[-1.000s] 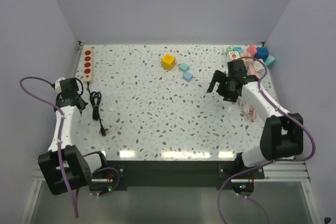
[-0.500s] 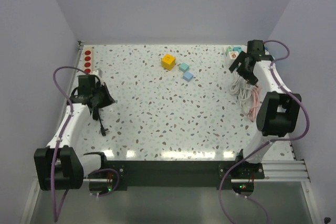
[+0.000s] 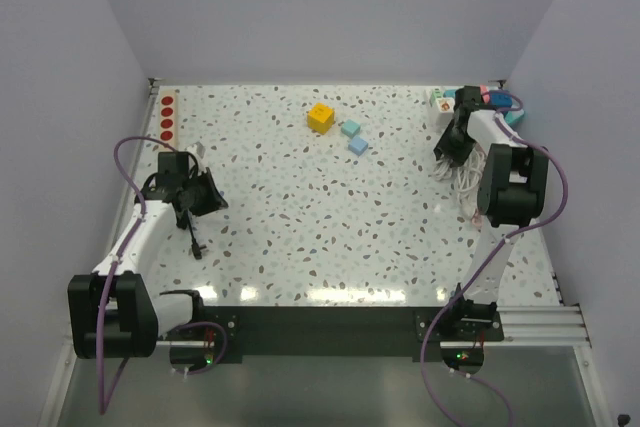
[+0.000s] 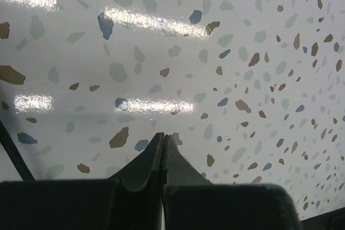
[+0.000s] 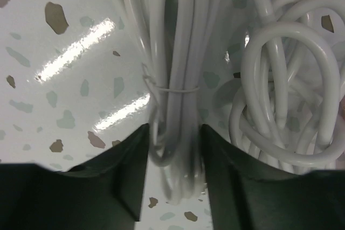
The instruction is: Pull the plug off the socket
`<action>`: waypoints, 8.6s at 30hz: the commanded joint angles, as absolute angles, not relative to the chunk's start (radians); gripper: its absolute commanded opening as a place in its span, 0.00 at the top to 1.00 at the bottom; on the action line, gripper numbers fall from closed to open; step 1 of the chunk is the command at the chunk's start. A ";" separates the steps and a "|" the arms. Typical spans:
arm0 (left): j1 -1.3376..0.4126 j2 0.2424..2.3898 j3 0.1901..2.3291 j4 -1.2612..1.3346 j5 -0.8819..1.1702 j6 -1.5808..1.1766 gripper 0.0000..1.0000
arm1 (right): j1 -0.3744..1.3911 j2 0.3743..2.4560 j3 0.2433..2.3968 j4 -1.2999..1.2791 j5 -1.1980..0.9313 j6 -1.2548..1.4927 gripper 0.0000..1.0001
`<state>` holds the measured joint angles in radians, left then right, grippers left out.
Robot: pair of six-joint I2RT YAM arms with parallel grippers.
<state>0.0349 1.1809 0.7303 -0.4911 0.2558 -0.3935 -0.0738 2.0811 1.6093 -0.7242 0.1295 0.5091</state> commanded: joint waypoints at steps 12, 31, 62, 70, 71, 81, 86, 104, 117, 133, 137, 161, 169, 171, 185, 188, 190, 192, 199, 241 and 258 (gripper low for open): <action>0.028 1.246 0.785 -0.416 0.319 -0.388 1.00 | 0.162 1.846 1.286 -0.683 -0.069 0.520 1.00; 0.028 1.250 0.744 -0.425 0.387 -0.350 1.00 | 0.868 1.526 0.813 -0.597 -0.230 0.753 1.00; 0.014 1.187 0.658 -0.331 0.410 -0.453 0.82 | 0.939 1.945 1.678 -0.951 0.199 0.383 0.02; 0.014 1.177 0.608 -0.272 0.448 -0.485 0.65 | 0.939 2.005 1.620 -0.862 0.089 0.388 0.26; 0.014 1.180 0.600 -0.250 0.457 -0.495 0.62 | 0.939 2.005 1.612 -0.841 0.060 0.393 0.36; -0.043 1.250 0.548 -0.015 0.537 -0.633 0.42 | 0.784 1.809 1.314 -0.513 -0.286 0.480 1.00; -0.124 1.325 0.564 0.178 0.523 -0.768 0.36 | 0.765 1.775 1.285 -0.469 -0.368 0.469 1.00; -0.278 1.637 0.709 0.250 0.390 -0.830 0.27 | 0.735 1.740 1.190 -0.246 -0.482 0.624 1.00; -0.336 1.717 0.735 0.301 0.400 -0.853 0.39 | 0.733 1.721 1.173 -0.126 -0.561 0.646 1.00; -0.334 1.726 0.752 0.089 0.235 -0.629 1.00 | 0.591 1.600 1.178 -0.397 -0.577 0.474 1.00; -0.334 1.752 0.775 0.046 0.186 -0.583 1.00 | 0.560 1.600 1.204 -0.511 -0.545 0.390 1.00; -0.334 1.720 0.856 0.021 0.287 -0.630 1.00 | 0.353 2.092 1.715 -0.509 -0.319 0.629 1.00; -0.334 1.724 0.882 0.006 0.304 -0.646 1.00 | 0.285 2.348 1.971 -0.350 -0.428 0.808 0.93; -0.334 1.733 0.887 0.005 0.305 -0.646 1.00 | 0.276 2.408 2.025 -0.360 -0.433 0.827 0.68; -0.334 1.755 0.910 0.008 0.316 -0.652 1.00 | 0.261 1.927 1.663 -0.431 -0.407 0.703 0.02; -0.334 1.755 0.897 0.026 0.333 -0.664 1.00 | 0.304 1.787 1.495 -0.465 -0.377 0.638 0.02; -0.334 1.752 0.888 0.044 0.350 -0.679 1.00 | 0.330 1.749 1.384 -0.445 -0.413 0.623 0.02; -0.334 1.747 0.884 0.057 0.360 -0.686 1.00 | 0.374 1.720 1.333 -0.436 -0.440 0.601 0.02; -0.334 1.738 0.884 0.072 0.383 -0.713 1.00 | 0.535 1.762 1.250 -0.318 -0.512 0.623 0.07; -0.342 1.730 0.805 0.072 0.331 -0.686 1.00 | 0.469 1.628 1.193 -0.454 -0.609 0.503 1.00; 0.130 1.871 1.489 -0.586 0.008 -0.256 1.00 | 0.318 1.847 1.448 -0.549 -0.279 0.526 1.00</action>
